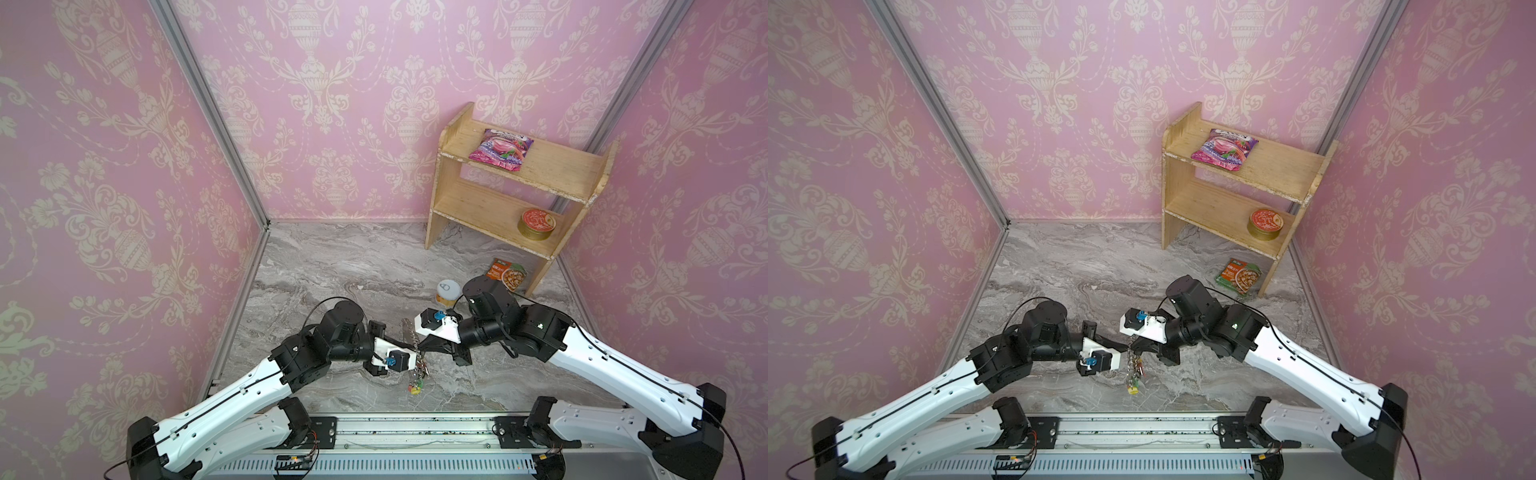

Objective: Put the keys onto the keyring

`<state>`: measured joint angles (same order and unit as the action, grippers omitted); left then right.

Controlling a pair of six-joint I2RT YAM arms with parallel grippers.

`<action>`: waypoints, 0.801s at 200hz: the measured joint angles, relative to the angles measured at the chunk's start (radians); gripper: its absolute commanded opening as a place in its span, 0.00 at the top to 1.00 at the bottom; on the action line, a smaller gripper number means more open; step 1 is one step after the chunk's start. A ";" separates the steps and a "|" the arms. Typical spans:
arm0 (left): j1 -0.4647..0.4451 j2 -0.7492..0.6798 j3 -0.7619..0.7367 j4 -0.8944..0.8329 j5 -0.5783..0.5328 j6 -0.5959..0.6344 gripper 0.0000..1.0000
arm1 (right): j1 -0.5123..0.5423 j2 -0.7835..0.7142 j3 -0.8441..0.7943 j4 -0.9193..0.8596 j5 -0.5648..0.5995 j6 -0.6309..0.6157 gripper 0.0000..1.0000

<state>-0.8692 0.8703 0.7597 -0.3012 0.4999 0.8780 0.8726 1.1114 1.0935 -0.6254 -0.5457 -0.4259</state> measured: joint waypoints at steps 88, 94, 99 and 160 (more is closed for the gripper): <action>-0.005 0.000 0.000 -0.001 0.000 0.000 1.00 | 0.000 0.000 0.005 -0.008 -0.011 0.000 1.00; -0.005 0.000 0.000 -0.001 0.000 0.000 1.00 | 0.000 0.000 0.005 -0.008 -0.012 0.000 1.00; -0.005 0.000 0.000 -0.001 0.000 0.000 1.00 | 0.000 0.000 0.005 -0.008 -0.012 0.000 1.00; -0.005 0.000 0.000 -0.001 0.000 0.000 1.00 | 0.000 0.000 0.005 -0.008 -0.013 0.000 1.00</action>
<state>-0.8738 0.8703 0.7597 -0.3019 0.4999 0.8776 0.8726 1.1110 1.0985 -0.6338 -0.5583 -0.4263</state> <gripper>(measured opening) 0.045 0.036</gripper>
